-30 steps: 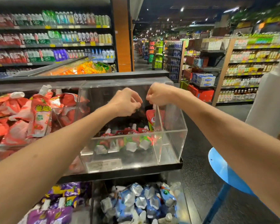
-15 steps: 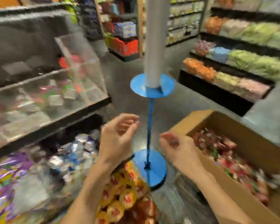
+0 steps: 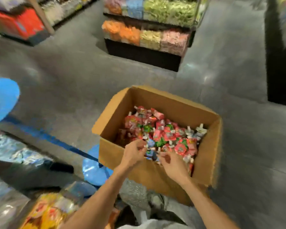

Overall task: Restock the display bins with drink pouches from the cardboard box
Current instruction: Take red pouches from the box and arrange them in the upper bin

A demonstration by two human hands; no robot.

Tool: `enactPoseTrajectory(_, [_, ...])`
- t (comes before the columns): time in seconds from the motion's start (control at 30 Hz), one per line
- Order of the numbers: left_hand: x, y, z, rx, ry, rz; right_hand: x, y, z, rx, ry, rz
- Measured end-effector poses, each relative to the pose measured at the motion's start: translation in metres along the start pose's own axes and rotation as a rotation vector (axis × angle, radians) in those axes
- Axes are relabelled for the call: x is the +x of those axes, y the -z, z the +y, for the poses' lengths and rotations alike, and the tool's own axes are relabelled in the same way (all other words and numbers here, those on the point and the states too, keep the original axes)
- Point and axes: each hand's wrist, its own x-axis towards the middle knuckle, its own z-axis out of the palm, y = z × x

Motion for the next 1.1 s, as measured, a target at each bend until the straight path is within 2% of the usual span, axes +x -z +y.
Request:
enactPoseTrajectory(0.13, [0.043,-0.006,-0.011,-0.016,0.165,-0.004,0.039,-0.002,0.001,0.005,-0.046,-0.064])
enactPoseTrajectory(0.27, [0.096,-0.001,-0.035,-0.084,0.364,0.043,0.086,-0.023,-0.013,-0.027,-0.092,-0.281])
enactPoseTrajectory(0.4, [0.149,0.002,-0.072,-0.044,0.517,0.034,0.139,-0.049,-0.031,-0.078,-0.155,-0.356])
enactPoseTrajectory(0.5, [0.179,0.003,-0.105,0.029,0.633,-0.120,0.177,-0.073,-0.041,-0.070,-0.210,-0.411])
enactPoseTrajectory(0.6, [0.193,0.002,-0.133,0.159,0.756,-0.393,0.208,-0.102,-0.042,-0.102,-0.214,-0.463])
enactPoseTrajectory(0.7, [0.201,-0.001,-0.141,0.137,0.869,-0.607,0.233,-0.122,-0.040,-0.138,-0.215,-0.438])
enactPoseTrajectory(0.77, [0.207,-0.008,-0.143,0.075,0.888,-0.674,0.246,-0.131,-0.035,-0.169,-0.205,-0.433])
enactPoseTrajectory(0.83, [0.211,-0.012,-0.135,0.044,0.871,-0.650,0.255,-0.135,-0.030,-0.218,-0.206,-0.459])
enactPoseTrajectory(0.93, [0.213,-0.030,-0.141,0.339,0.771,-0.463,0.265,-0.144,-0.023,-0.335,-0.193,-0.510])
enactPoseTrajectory(0.97, [0.210,-0.039,-0.148,0.338,0.770,-0.484,0.268,-0.148,-0.021,-0.358,-0.197,-0.519])
enactPoseTrajectory(1.07, [0.202,-0.058,-0.162,0.207,0.752,-0.723,0.272,-0.160,-0.014,-0.388,-0.223,-0.551])
enactPoseTrajectory(1.1, [0.204,-0.056,-0.160,0.227,0.727,-0.700,0.273,-0.162,-0.012,-0.388,-0.238,-0.563])
